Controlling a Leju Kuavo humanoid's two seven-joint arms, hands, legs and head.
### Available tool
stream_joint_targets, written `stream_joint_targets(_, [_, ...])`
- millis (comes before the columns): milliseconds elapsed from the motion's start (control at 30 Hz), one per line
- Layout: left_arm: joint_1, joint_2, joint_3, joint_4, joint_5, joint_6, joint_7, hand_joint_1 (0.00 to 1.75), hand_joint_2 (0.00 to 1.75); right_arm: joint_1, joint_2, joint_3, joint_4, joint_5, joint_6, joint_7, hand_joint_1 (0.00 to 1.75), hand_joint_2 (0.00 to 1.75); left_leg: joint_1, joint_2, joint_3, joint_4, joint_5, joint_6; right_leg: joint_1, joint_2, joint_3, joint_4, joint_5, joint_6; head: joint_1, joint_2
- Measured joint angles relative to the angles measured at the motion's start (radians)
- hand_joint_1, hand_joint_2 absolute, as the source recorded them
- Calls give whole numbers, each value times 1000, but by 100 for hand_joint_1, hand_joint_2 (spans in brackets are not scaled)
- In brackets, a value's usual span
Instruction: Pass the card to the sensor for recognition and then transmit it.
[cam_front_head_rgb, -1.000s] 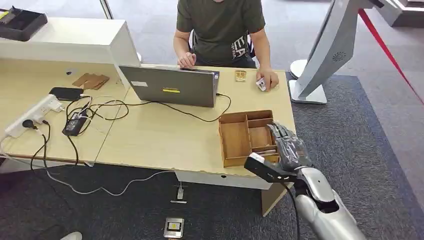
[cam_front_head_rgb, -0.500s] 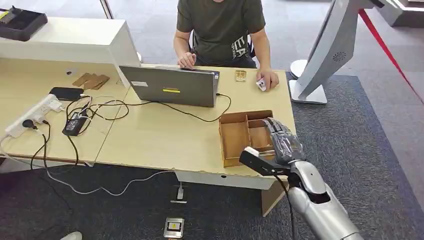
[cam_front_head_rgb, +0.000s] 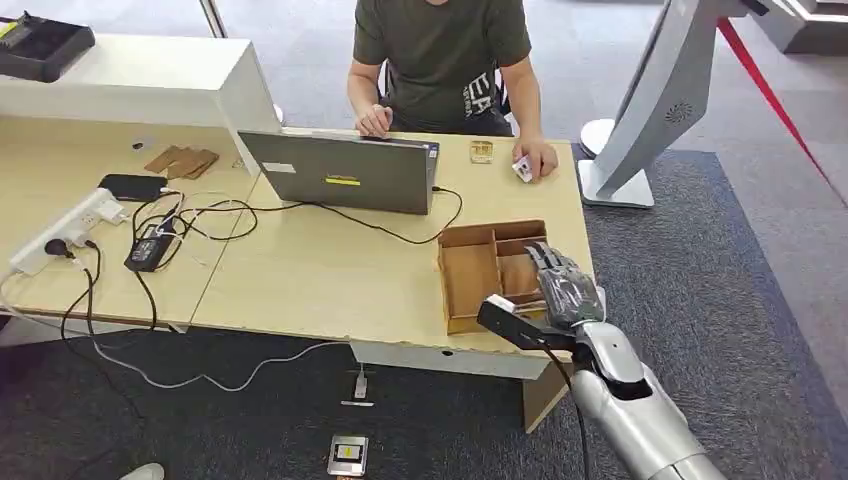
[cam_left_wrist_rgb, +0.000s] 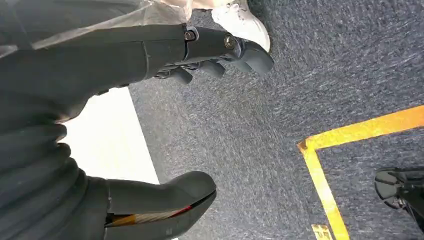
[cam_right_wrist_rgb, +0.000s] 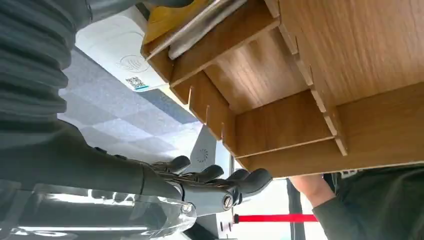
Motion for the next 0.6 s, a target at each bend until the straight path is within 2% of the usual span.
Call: stream_joint_targets(600, [1, 0, 0, 0, 0, 0, -2, 0, 175, -18, 21, 0, 72, 7, -3, -22, 0, 175, 0, 0, 0, 0, 0, 0, 0, 0, 0, 0, 0, 0, 0, 0])
